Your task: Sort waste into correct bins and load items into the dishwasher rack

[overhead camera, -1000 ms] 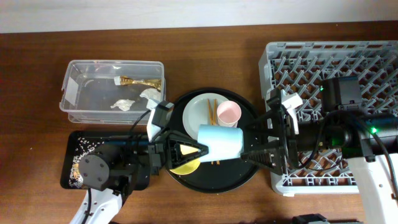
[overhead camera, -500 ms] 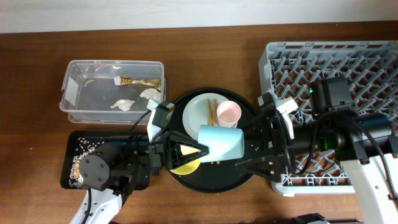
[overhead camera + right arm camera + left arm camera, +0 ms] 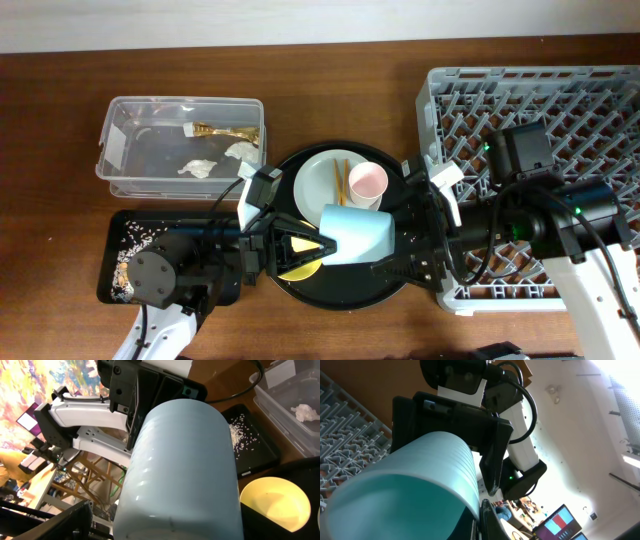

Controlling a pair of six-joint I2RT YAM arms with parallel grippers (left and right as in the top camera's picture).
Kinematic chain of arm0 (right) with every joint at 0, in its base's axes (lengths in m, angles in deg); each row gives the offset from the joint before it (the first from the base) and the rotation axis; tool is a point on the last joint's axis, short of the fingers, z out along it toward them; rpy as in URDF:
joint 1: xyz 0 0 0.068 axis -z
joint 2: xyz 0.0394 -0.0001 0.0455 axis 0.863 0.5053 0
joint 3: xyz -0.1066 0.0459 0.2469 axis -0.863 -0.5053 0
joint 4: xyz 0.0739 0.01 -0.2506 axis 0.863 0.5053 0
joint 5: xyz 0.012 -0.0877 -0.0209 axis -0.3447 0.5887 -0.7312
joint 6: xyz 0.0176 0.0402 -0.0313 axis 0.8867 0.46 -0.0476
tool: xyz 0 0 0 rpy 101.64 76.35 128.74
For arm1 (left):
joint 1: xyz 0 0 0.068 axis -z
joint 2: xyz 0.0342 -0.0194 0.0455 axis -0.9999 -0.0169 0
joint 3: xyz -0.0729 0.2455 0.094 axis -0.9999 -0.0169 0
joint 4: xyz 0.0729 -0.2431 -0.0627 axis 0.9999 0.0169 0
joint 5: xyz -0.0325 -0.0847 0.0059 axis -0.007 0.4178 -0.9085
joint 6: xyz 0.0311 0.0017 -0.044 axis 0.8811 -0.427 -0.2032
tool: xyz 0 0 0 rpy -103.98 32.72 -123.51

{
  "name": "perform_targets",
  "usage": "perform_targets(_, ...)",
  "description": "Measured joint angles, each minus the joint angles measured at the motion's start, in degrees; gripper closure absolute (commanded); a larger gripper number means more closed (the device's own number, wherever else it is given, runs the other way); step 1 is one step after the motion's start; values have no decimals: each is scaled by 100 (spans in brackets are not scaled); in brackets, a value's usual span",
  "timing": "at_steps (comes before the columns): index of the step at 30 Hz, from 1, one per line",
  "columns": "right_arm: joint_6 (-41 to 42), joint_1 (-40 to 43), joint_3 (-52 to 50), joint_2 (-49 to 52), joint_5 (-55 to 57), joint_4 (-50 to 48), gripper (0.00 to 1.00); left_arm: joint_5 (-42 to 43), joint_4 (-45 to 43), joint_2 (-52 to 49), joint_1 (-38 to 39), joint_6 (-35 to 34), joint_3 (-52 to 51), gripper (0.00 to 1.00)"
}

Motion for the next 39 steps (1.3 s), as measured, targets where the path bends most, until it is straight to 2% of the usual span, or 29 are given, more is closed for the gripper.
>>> perform_targets(4, -2, -44, 0, 92, -26, -22, 14, -24, -39, 0, 116, 0, 0, 100)
perform_targets(19, -4, -52, 0, 197, -170, -87, 29, -66, -70, 0, 142, 0, 0, 100)
perform_targets(23, -2, -52, 0, 197, -166, -87, 30, -66, -90, 0, 142, 2, 0, 89)
perform_targets(27, -4, -52, 0, 197, -153, -87, 32, -79, -94, 0, 144, 20, 0, 87)
perform_targets(33, -2, -52, 0, 197, -153, -131, 38, -90, -94, 0, 142, 20, 0, 88)
perform_targets(36, -7, -52, 0, 197, -153, -146, 38, -90, -94, 0, 144, 22, 0, 98)
perform_targets(39, -42, -52, 0, 197, -149, -181, 38, -85, -83, 0, 144, -4, 0, 100)
